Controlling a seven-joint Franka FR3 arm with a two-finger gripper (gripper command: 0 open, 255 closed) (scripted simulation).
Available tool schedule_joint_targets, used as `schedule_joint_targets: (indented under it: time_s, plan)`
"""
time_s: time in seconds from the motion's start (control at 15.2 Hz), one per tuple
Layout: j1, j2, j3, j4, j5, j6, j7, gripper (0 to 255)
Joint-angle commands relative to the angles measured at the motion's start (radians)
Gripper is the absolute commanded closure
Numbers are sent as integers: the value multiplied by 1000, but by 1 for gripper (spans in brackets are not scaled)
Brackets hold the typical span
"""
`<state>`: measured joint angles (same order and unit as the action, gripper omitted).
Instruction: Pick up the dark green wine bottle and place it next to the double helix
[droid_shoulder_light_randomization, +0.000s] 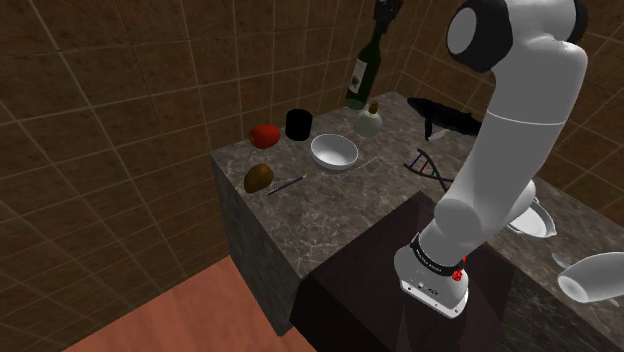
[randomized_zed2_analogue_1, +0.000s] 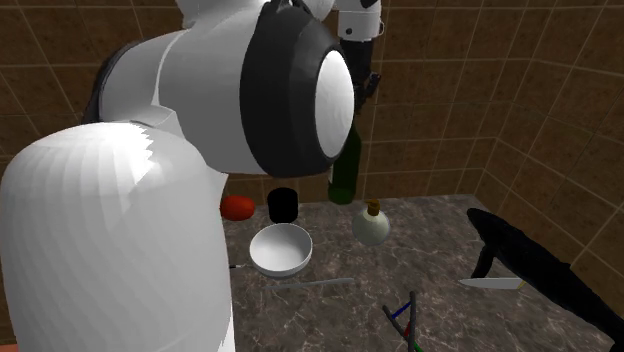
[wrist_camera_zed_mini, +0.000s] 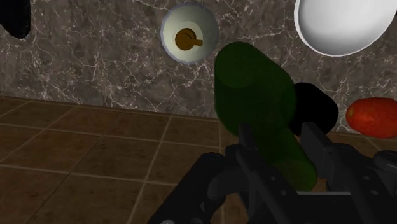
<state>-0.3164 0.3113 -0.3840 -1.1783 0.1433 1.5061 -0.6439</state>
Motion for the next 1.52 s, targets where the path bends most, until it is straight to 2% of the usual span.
schedule_joint_targets:
  time_s: [0.0, 0.33, 0.73, 1.45]
  plan:
    - [-12, -49, -13, -67, -13, 19, -35, 255]
    - [-60, -124, -51, -168, -32, 44, -130, 255]
    - [-128, -173, -102, -231, -42, 56, -255, 255]
    - [-289, -149, -207, -209, -10, 36, -516, 255]
